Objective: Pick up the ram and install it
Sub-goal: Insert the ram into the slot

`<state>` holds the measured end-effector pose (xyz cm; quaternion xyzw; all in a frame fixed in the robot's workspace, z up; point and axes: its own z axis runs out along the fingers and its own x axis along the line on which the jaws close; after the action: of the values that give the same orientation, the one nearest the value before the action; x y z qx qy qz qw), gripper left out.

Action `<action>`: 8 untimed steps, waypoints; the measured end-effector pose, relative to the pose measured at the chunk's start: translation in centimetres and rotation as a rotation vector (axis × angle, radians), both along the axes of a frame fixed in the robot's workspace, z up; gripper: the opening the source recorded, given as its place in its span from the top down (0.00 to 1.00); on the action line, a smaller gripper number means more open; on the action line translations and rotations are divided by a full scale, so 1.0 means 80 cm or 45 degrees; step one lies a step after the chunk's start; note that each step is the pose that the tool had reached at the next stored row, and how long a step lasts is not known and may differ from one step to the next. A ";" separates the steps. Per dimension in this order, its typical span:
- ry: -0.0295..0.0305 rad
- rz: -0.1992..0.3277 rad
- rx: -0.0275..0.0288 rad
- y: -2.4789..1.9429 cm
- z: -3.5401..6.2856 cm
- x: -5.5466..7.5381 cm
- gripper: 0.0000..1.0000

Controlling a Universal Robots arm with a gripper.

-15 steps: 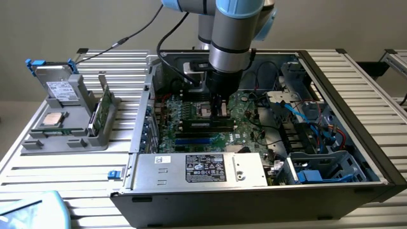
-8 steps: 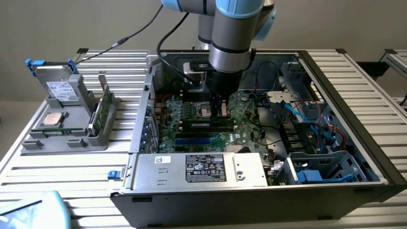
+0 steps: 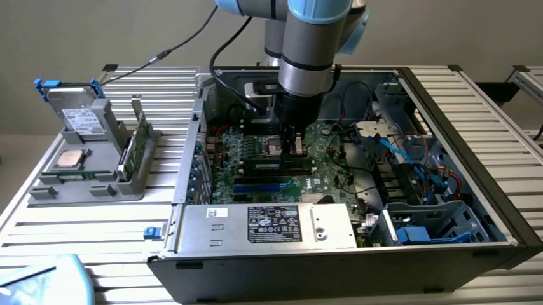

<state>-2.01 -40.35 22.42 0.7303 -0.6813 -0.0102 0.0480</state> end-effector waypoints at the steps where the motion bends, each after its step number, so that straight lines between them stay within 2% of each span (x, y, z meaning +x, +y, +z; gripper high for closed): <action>1: 0.0000 0.000 -0.0003 0.0001 0.000 0.000 0.86; 8: -0.0004 0.000 -0.0020 0.0006 0.000 0.000 0.86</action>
<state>-2.04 -40.31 22.42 0.7303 -0.6814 -0.0095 0.0485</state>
